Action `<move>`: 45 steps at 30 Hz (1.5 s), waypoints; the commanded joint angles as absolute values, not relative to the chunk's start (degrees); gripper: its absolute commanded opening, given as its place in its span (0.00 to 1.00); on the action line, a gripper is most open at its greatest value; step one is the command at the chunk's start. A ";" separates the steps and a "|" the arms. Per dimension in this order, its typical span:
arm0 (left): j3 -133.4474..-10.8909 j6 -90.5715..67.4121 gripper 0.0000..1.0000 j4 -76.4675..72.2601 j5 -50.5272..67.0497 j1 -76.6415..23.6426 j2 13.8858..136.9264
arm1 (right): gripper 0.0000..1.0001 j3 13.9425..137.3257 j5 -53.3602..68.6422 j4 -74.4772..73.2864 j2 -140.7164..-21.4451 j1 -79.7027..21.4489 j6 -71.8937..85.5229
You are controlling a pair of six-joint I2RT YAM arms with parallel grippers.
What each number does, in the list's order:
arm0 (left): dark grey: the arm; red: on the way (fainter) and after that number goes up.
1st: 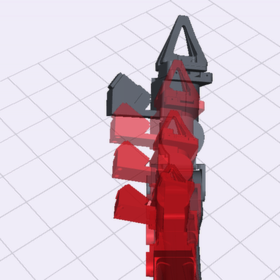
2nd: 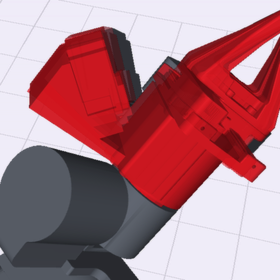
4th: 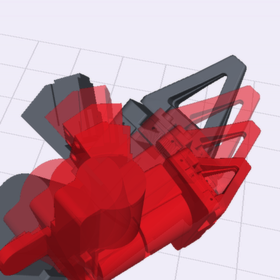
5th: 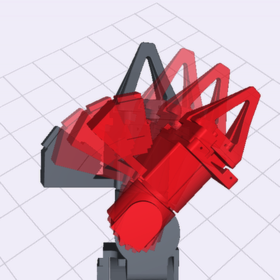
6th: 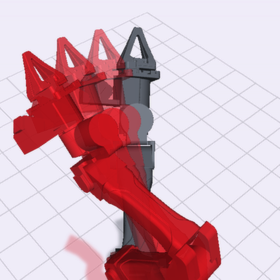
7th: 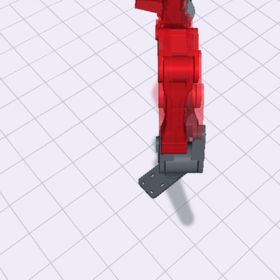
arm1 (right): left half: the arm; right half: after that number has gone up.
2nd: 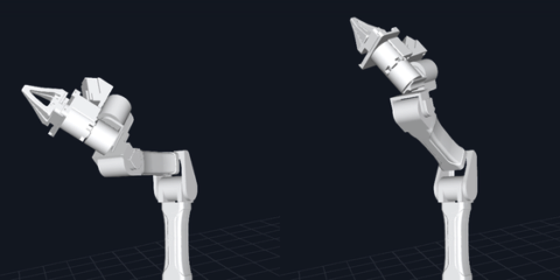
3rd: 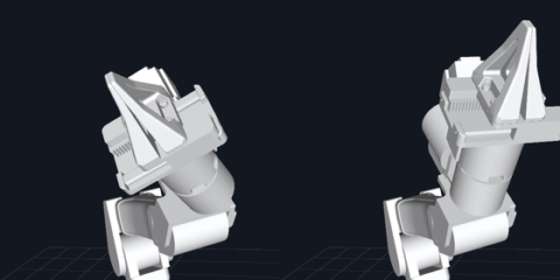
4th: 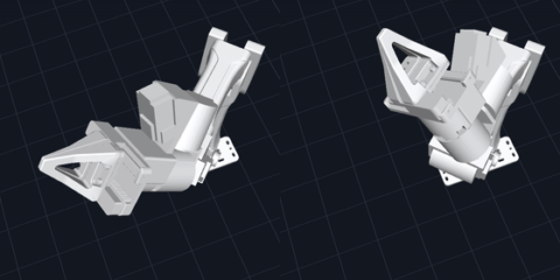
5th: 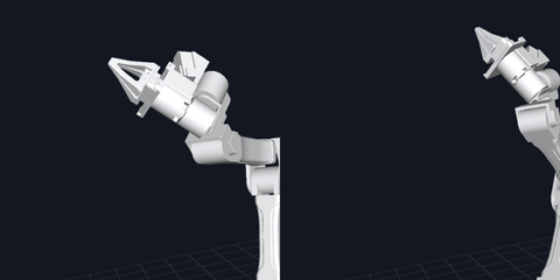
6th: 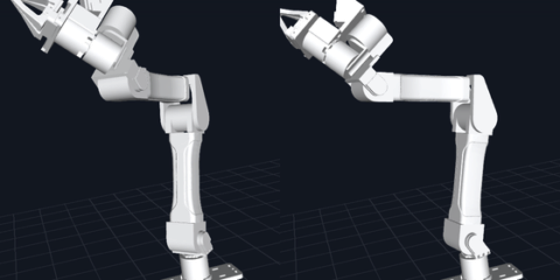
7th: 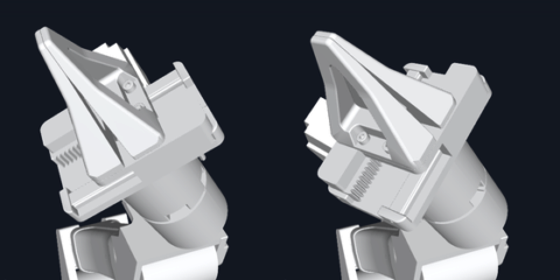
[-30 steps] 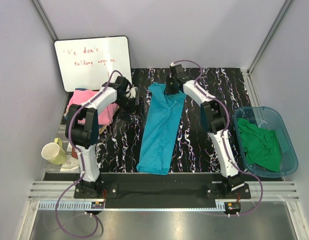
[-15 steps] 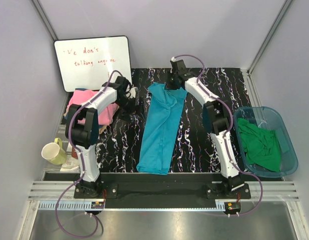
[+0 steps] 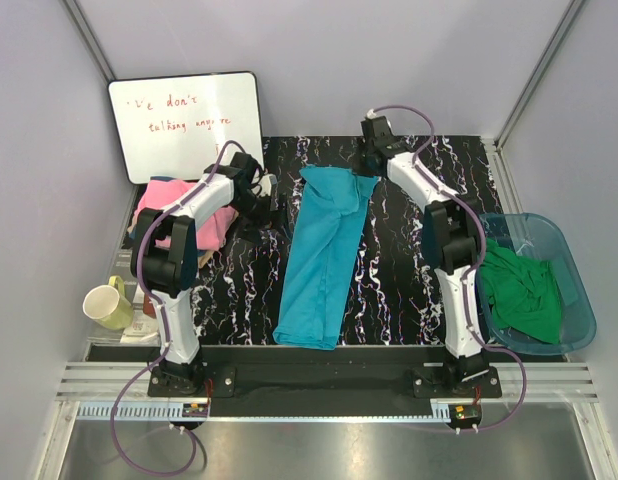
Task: Fold and stack the t-shirts
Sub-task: Rotate the tshirt 90 degrees
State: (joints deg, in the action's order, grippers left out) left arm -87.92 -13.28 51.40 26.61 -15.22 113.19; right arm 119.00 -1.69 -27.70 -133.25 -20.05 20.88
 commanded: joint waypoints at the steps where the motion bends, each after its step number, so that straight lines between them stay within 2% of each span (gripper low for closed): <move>1: -88.68 -12.39 0.99 51.06 28.30 -15.12 111.62 | 0.01 113.56 -6.94 -26.90 -128.06 -17.67 23.90; 9: -88.95 -12.22 0.99 51.15 28.48 -15.12 111.97 | 0.02 106.96 -7.30 -27.16 -127.62 -16.79 27.68; 12: -88.60 -12.04 0.99 51.15 28.48 -15.20 111.97 | 0.29 105.82 -6.94 -27.95 -127.01 -16.79 28.65; 14: -88.07 -11.78 0.99 51.06 28.30 -15.38 111.80 | 0.43 104.16 -6.59 -27.95 -124.99 -16.79 28.92; 18: -87.10 -10.72 0.99 51.15 27.07 -16.52 111.45 | 0.55 101.17 -4.75 -27.43 -120.42 -16.88 28.21; 23: -87.54 -11.25 0.99 50.71 27.51 -17.22 111.18 | 0.57 99.40 3.68 -26.10 -116.54 -17.57 25.94; 27: -89.03 -11.69 0.99 50.62 27.42 -17.31 111.53 | 0.57 101.42 3.70 -31.79 -117.42 -21.78 21.37; 30: -89.91 -11.78 0.99 50.62 27.42 -17.31 111.88 | 0.55 101.60 2.12 -34.97 -118.21 -25.47 18.03; 31: -90.09 -11.78 0.99 50.54 27.68 -17.31 111.97 | 0.49 101.60 1.59 -35.94 -118.65 -26.45 16.28; 32: -90.17 -11.86 0.99 50.54 27.51 -17.31 112.15 | 0.38 101.60 1.41 -37.51 -119.09 -27.24 15.56; 33: -90.26 -11.87 0.99 50.62 27.68 -17.31 112.15 | 0.13 102.12 0.71 -38.57 -120.74 -28.20 15.21; 34: -90.35 -11.87 0.99 50.54 27.69 -17.31 112.24 | 0.00 102.13 0.36 -39.37 -121.46 -28.39 15.64; 41: -89.91 -11.51 0.99 50.54 27.60 -17.31 112.15 | 0.00 105.64 -2.98 -43.85 -127.87 -28.30 16.08; 45: -89.74 -11.43 0.99 50.54 27.60 -17.31 112.24 | 0.00 112.38 -6.94 -47.19 -134.55 -28.39 15.38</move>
